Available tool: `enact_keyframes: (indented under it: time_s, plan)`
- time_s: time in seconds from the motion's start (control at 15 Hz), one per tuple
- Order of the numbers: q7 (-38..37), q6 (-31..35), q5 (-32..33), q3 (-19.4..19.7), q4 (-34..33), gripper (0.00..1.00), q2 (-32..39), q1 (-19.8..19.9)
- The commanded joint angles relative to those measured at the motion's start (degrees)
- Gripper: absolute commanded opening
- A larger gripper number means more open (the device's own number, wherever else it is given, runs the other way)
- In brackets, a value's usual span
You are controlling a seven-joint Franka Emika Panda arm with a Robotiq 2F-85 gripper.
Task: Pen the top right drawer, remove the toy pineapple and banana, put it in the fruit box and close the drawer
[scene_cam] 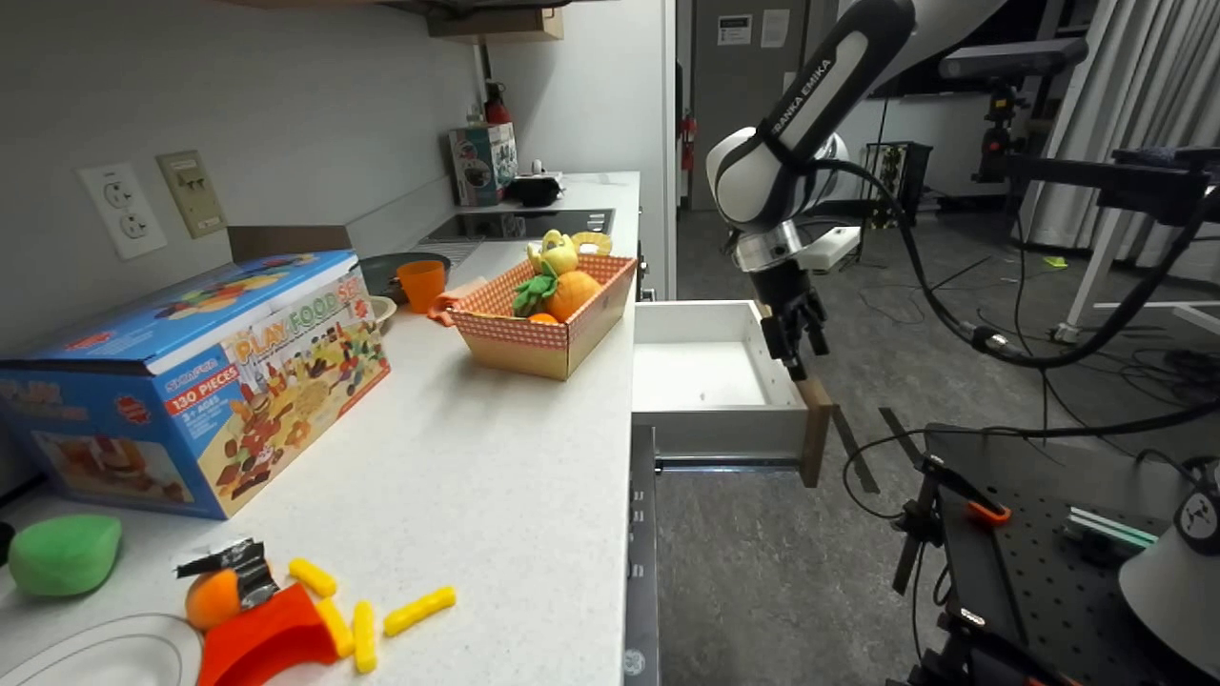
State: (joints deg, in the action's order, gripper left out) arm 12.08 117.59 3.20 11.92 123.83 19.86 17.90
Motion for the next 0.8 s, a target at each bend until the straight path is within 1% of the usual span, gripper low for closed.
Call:
enact_keyframes:
  time_s: [0.0, 0.2, 0.27, 0.47, 0.73]
  plan:
    - [4.24, 2.24, -0.17, -0.16, 0.99, 1.00, -1.51, 0.41]
    - [8.73, 4.14, 2.84, 0.34, 2.91, 1.00, -2.53, 0.61]
    - [11.72, 4.09, 3.72, 0.36, 3.27, 1.00, -2.68, 1.02]
    - [16.16, 4.34, 5.99, 0.92, 3.45, 1.00, -2.25, 1.63]
    - [18.29, 4.29, 8.75, 0.96, 3.09, 1.00, -0.94, 1.62]
